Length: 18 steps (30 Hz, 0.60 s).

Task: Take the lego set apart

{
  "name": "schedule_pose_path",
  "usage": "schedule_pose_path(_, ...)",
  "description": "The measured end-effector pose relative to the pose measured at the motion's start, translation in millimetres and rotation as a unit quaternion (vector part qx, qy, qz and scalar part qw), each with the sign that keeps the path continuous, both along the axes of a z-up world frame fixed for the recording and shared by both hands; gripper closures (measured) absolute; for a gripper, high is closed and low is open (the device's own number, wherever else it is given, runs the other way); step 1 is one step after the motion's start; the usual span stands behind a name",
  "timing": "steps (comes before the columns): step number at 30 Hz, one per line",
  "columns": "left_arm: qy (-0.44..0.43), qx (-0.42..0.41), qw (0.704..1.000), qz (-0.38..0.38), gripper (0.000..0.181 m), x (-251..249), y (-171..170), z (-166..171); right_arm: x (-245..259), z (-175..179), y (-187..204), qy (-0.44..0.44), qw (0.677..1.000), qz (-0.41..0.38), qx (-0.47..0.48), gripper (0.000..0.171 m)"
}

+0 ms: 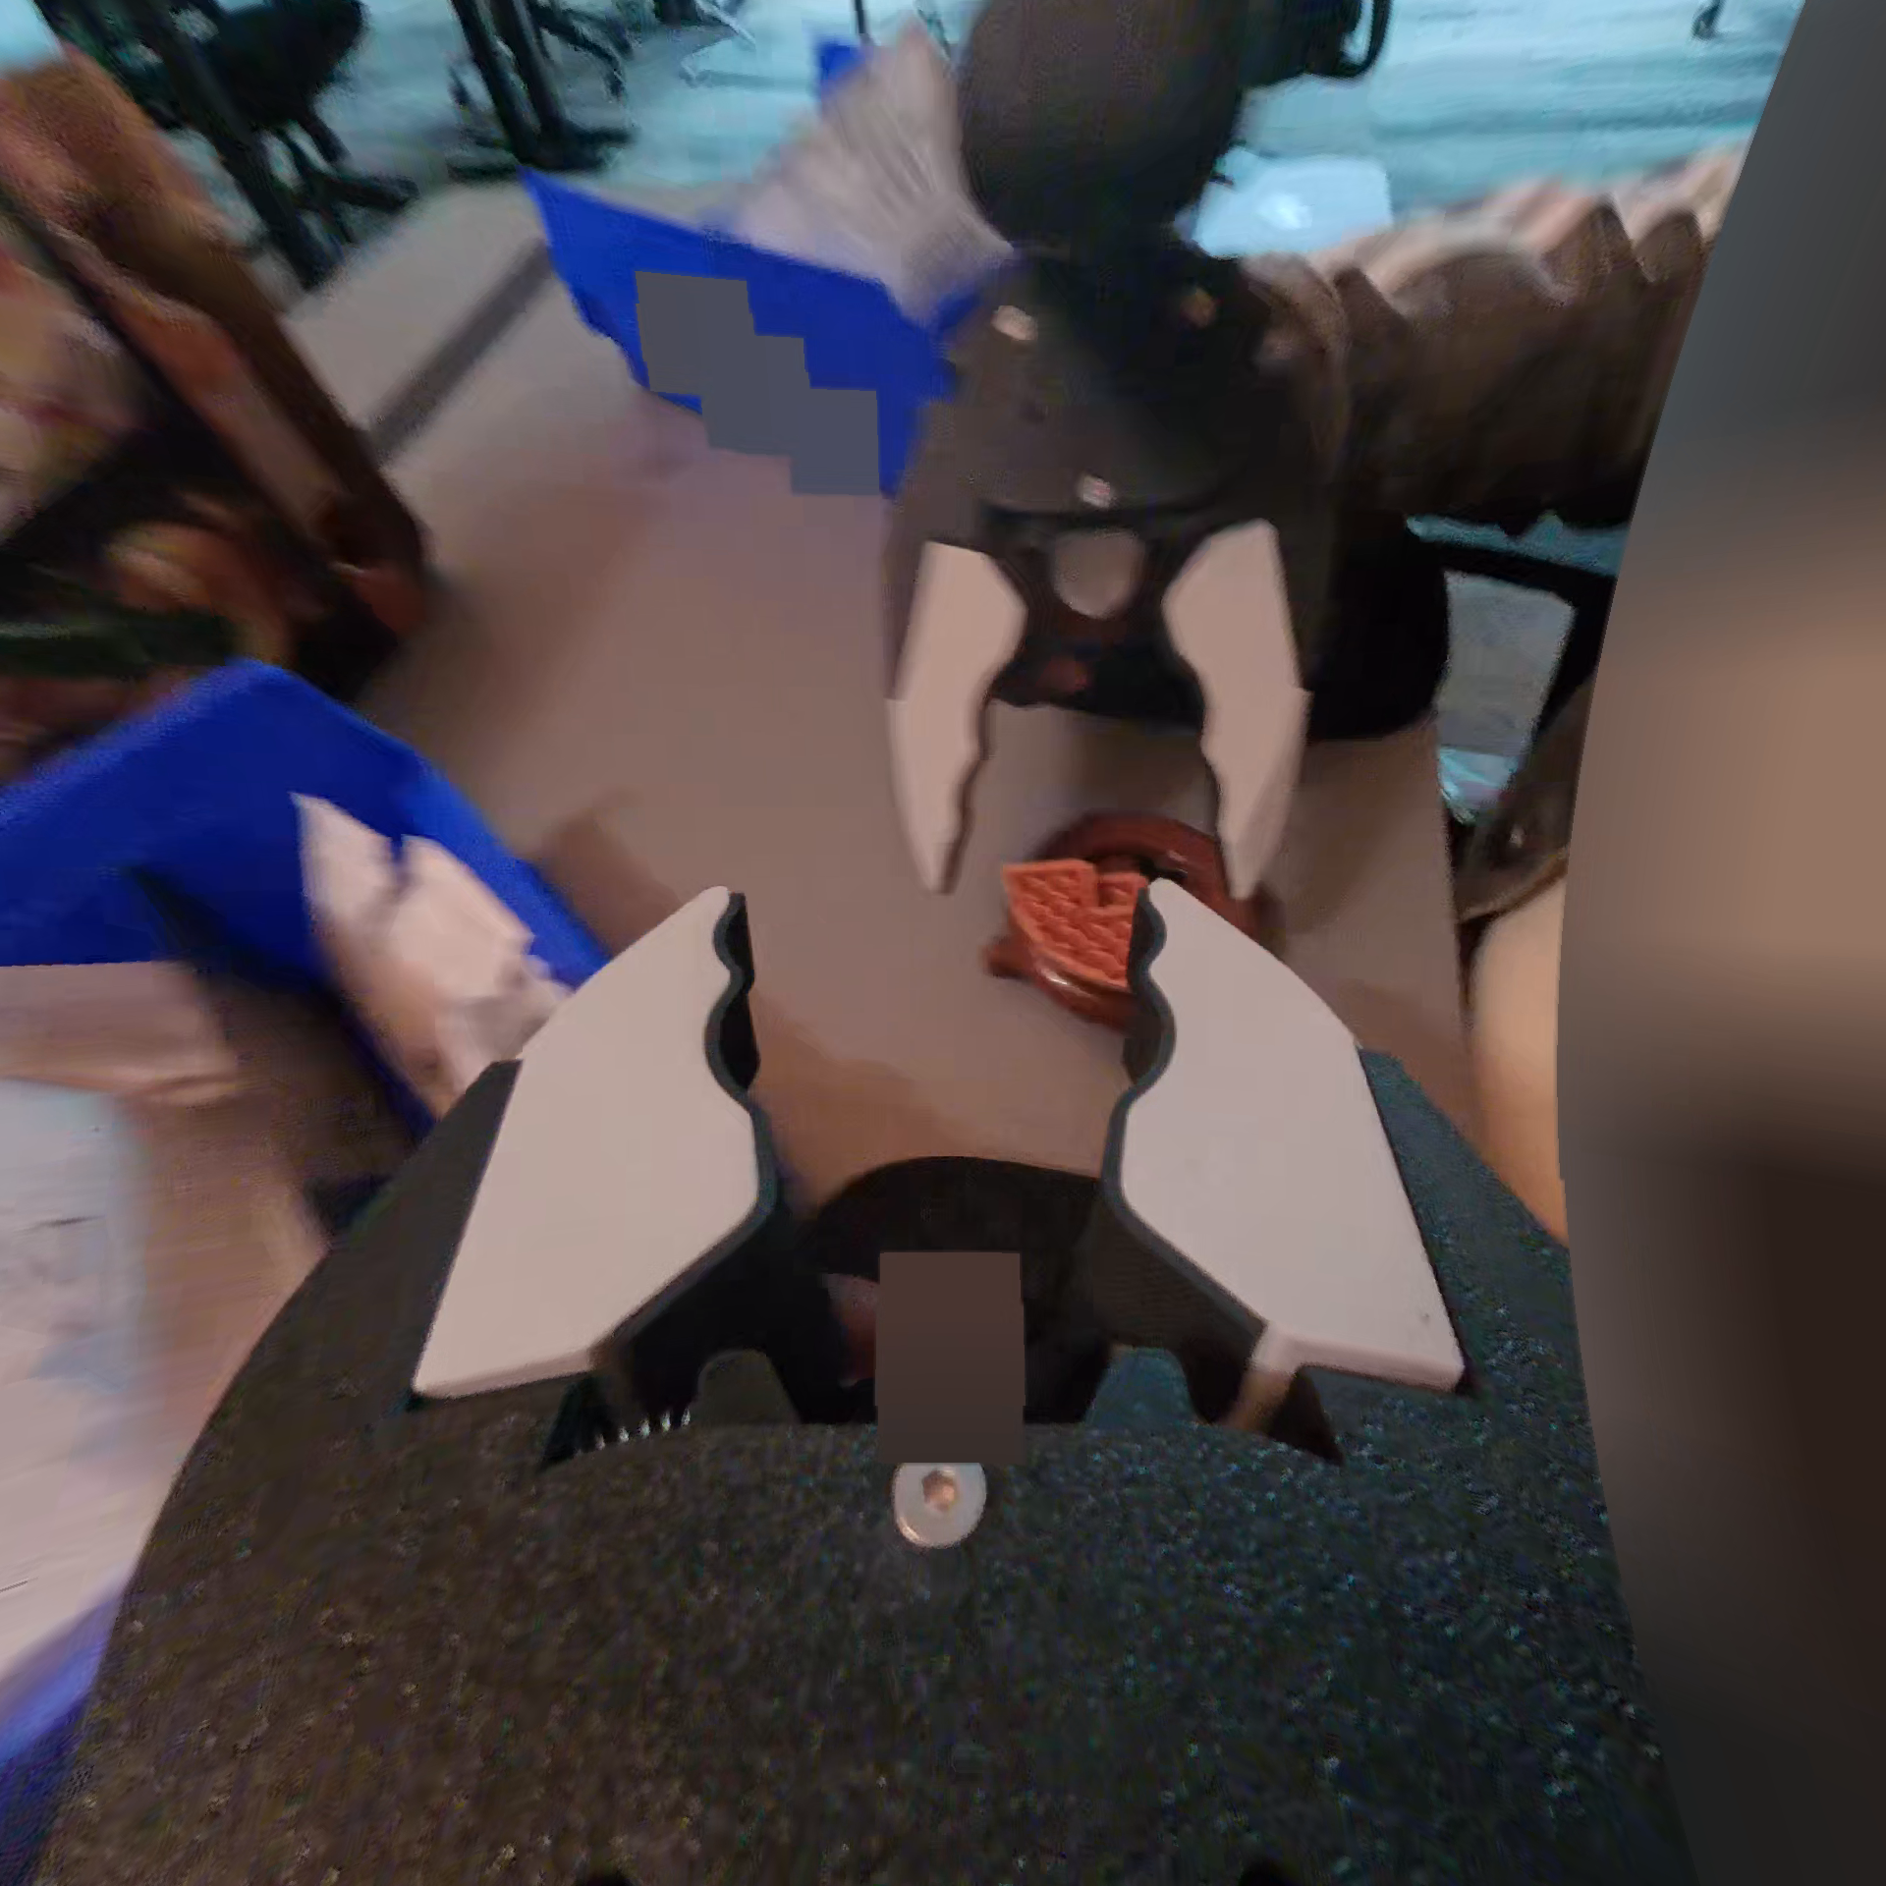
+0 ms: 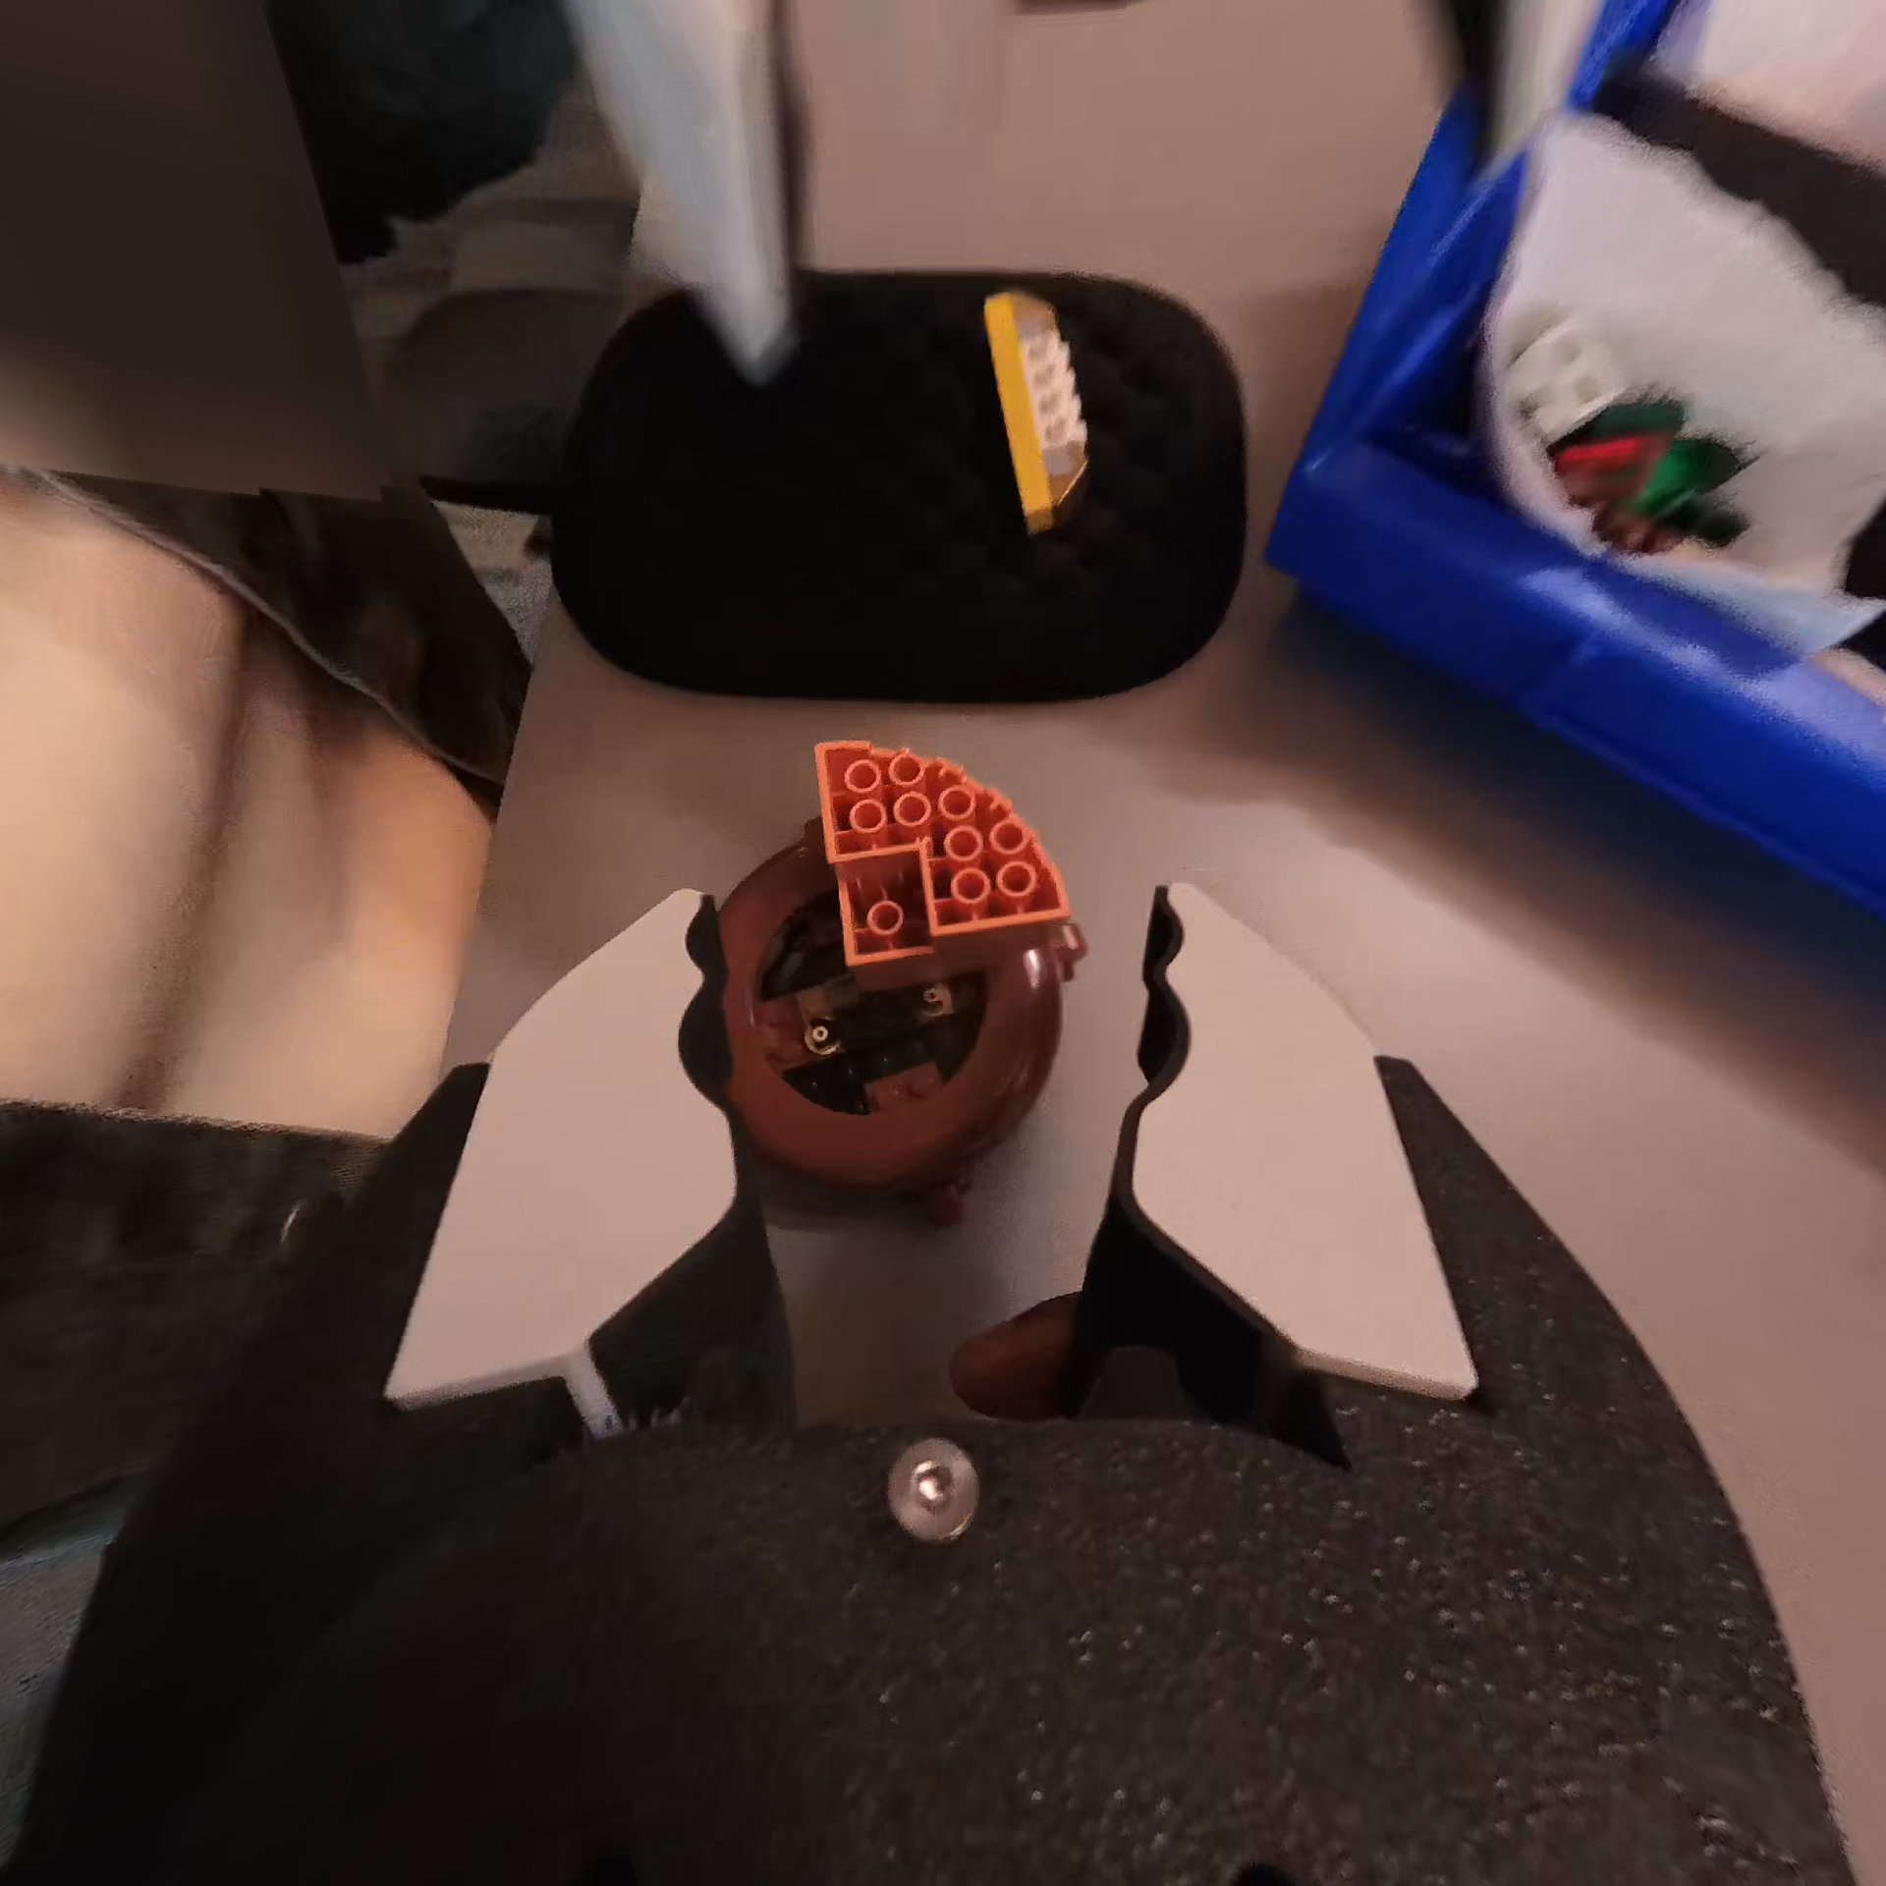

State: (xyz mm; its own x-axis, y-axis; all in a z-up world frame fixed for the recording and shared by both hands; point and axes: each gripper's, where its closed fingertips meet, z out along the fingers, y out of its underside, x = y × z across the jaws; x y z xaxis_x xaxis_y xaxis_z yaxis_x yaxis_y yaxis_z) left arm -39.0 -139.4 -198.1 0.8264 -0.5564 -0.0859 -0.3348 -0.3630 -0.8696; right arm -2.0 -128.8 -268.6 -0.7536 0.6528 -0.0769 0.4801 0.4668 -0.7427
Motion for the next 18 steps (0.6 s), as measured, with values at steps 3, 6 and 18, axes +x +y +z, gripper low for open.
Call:
schedule_pose_path(3,0.015,-0.016,1.000,-0.017,0.108,33.5,-5.5,-34.9,-0.8,-13.0,-7.5,0.010,1.000,-0.011,0.014,0.094)
schedule_pose_path(6,0.026,-0.047,0.998,-0.015,0.113,43.5,-3.2,-56.0,-8.2,-12.3,-10.9,0.070,0.997,-0.017,0.026,0.124)
schedule_pose_path(18,0.023,-0.075,0.997,0.020,0.122,52.3,7.6,-83.6,-9.9,-1.5,-9.6,0.119,0.992,-0.049,0.004,0.125)
